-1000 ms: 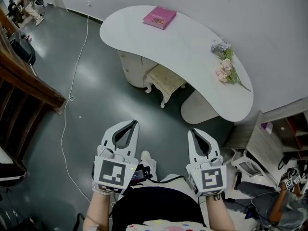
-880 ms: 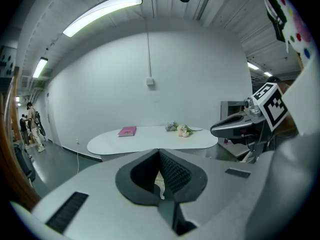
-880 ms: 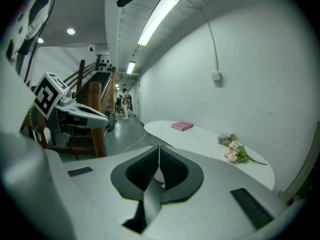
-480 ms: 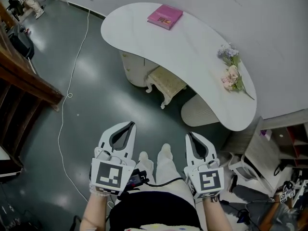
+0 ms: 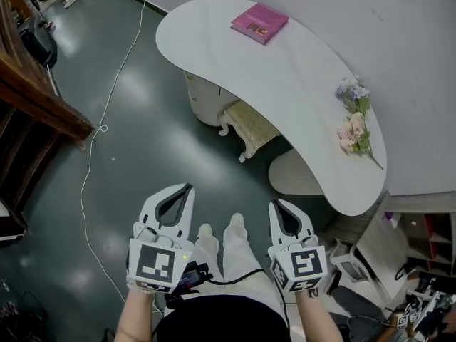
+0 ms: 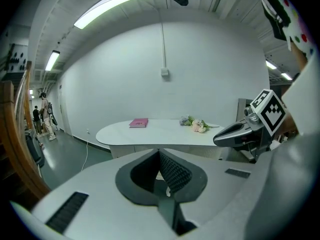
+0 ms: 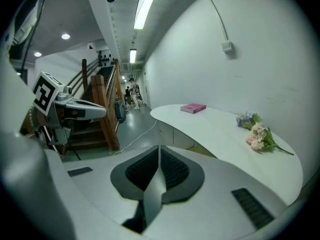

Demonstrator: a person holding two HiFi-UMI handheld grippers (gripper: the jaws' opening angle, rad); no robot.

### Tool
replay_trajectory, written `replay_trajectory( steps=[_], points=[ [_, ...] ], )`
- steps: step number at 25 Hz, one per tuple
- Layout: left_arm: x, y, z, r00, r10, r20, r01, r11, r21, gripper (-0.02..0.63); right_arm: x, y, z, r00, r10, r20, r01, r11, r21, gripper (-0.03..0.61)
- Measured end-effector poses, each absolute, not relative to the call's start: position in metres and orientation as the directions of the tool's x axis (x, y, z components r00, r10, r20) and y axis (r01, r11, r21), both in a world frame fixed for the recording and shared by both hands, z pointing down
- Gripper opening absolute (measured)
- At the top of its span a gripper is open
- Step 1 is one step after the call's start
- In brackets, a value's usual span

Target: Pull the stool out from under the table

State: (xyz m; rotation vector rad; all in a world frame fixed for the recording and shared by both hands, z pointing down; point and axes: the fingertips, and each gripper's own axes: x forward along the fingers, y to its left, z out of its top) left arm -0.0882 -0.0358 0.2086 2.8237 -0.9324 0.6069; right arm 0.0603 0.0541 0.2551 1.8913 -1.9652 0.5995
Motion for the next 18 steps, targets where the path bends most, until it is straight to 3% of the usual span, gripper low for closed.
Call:
replay_trajectory(
  steps=[18],
  points=[
    [-0.061, -0.067, 0.340, 0.673, -0.558, 0.486, -0.632, -0.775, -0.014, 0.017, 0.100, 0.009, 0.406, -0.134, -0.751, 0.647, -0.989, 0.063, -0.132, 0.037]
  ],
)
